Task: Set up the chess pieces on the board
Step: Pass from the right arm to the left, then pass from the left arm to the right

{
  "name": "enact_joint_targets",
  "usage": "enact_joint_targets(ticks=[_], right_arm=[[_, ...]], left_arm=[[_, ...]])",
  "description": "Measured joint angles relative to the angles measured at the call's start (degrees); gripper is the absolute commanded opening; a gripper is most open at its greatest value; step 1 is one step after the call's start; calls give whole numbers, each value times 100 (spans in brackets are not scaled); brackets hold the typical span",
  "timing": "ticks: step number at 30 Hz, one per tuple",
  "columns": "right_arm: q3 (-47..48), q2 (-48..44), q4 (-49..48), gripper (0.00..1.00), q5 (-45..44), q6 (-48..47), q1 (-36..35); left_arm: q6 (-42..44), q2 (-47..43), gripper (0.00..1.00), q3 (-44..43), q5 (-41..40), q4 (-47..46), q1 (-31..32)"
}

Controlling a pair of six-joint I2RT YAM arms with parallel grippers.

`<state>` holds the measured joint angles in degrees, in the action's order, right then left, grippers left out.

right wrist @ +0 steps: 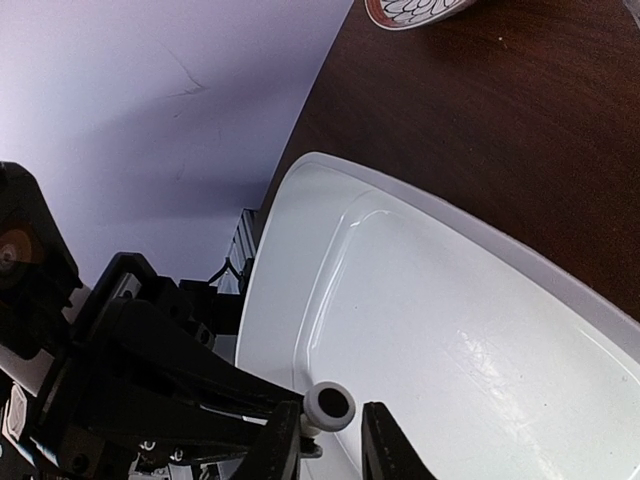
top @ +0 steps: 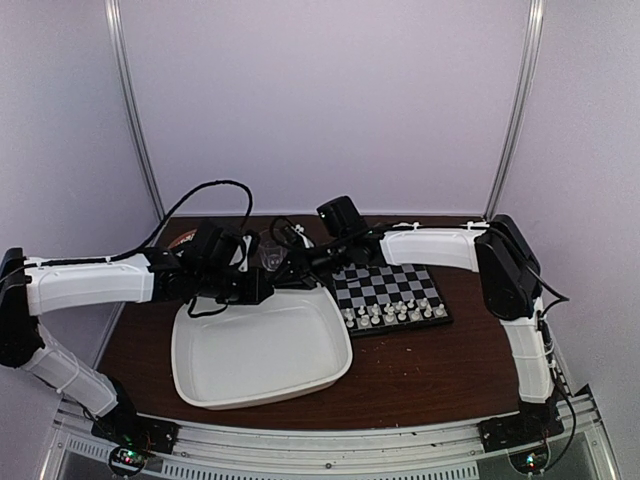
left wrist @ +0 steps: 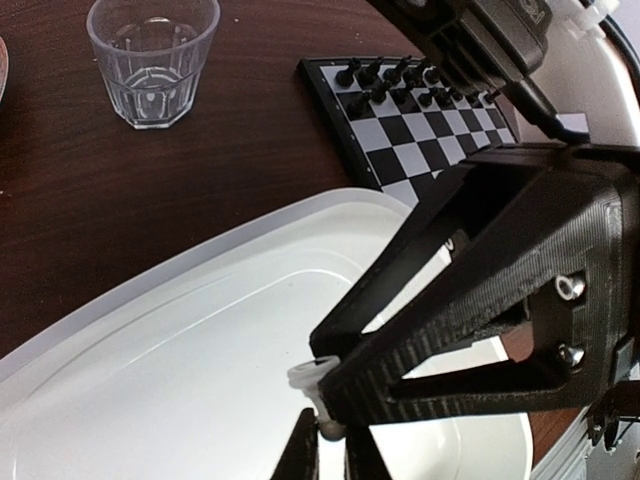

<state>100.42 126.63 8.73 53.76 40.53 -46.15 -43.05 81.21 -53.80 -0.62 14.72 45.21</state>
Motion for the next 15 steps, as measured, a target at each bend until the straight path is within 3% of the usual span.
enact_joint_targets(ticks=[8, 15], right_arm=[[-9, -129, 98, 49, 24, -70, 33], [-66, -551, 546, 49, 105, -863, 256]], left_arm=[[162, -173, 0, -2, -118, 328, 0], [608, -225, 0, -216, 520, 682, -162]])
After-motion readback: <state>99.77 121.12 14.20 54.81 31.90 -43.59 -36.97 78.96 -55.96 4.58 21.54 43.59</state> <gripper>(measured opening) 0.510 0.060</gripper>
